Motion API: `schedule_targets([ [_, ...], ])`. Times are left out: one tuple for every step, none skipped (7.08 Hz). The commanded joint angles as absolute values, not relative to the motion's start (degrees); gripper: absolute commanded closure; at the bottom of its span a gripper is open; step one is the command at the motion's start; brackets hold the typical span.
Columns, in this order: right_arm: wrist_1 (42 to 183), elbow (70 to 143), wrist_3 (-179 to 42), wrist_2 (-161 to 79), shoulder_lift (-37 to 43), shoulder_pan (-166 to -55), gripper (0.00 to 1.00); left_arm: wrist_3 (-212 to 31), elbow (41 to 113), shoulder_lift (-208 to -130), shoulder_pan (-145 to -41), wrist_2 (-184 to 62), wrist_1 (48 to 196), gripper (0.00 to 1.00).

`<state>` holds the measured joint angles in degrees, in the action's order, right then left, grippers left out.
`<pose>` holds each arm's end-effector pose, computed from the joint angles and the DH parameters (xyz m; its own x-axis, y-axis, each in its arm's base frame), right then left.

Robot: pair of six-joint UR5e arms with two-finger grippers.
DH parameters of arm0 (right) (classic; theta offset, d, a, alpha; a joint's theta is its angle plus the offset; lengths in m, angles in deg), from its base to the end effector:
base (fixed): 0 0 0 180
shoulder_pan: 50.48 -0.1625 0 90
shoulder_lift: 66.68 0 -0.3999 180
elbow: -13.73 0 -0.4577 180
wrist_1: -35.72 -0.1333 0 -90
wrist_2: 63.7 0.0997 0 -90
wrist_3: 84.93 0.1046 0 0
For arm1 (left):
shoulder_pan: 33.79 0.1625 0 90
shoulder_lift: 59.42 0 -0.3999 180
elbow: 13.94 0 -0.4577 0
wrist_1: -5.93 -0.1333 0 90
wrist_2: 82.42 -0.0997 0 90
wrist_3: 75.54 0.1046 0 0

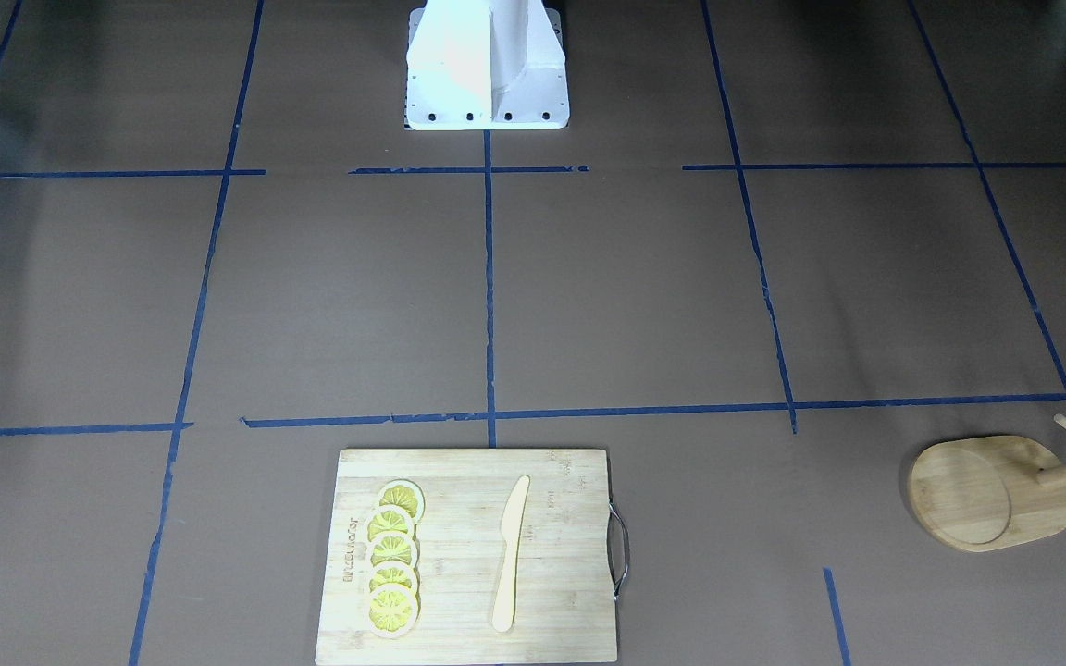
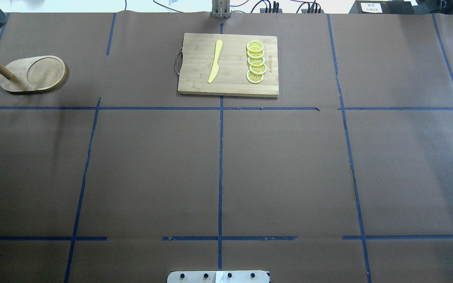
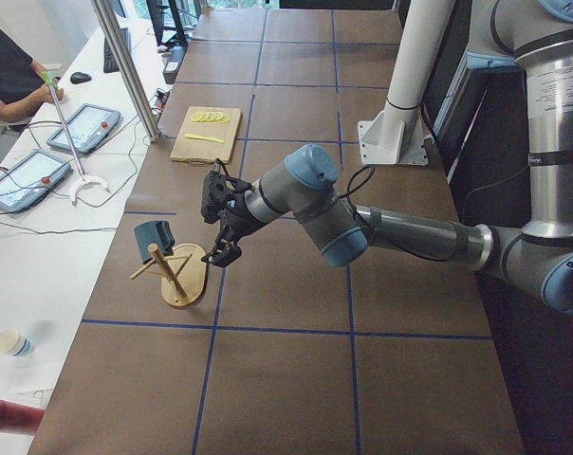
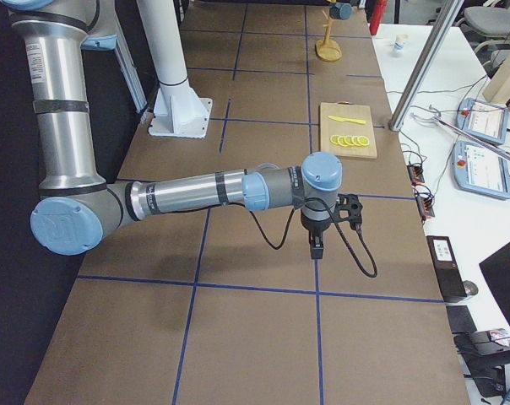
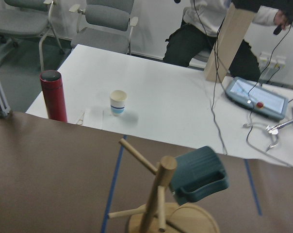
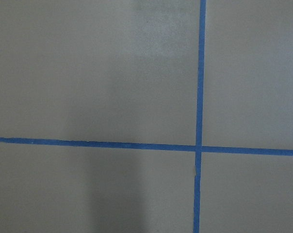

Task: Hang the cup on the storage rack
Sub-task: 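Release the mug and pull the left gripper back from the rack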

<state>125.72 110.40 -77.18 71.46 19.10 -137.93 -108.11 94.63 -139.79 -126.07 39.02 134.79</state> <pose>0.0328 -0.5928 0.5284 0.6980 -0.0314 0.7154 -0.0509 0.9943 0.0933 -0.0993 -0.5148 0.4717 0.7170 -0.0645 -0.6941 0.4897 0.7552 0.4357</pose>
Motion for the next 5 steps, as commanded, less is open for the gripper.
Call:
schedule_targets([
  [125.8,109.8,-77.2,71.7,19.3,-138.0,0.0,-86.6,94.5,-140.4,-127.3,41.6,115.9,0.0],
  [125.8,108.9,-77.2,72.1,19.3,-138.7,0.0,-81.7,94.3,-140.5,-127.3,43.1,109.7,0.0],
  [125.6,108.1,-77.3,72.1,19.4,-139.1,0.0,-77.8,94.4,-140.6,-127.0,45.1,102.7,0.0],
  [125.5,107.3,-77.3,72.3,19.4,-139.2,0.0,-68.8,94.5,-141.0,-126.9,45.8,96.2,0.0],
  [125.6,107.2,-77.3,74.1,20.1,-139.5,0.0,-66.9,94.1,-143.1,-126.8,46.2,88.6,0.0],
])
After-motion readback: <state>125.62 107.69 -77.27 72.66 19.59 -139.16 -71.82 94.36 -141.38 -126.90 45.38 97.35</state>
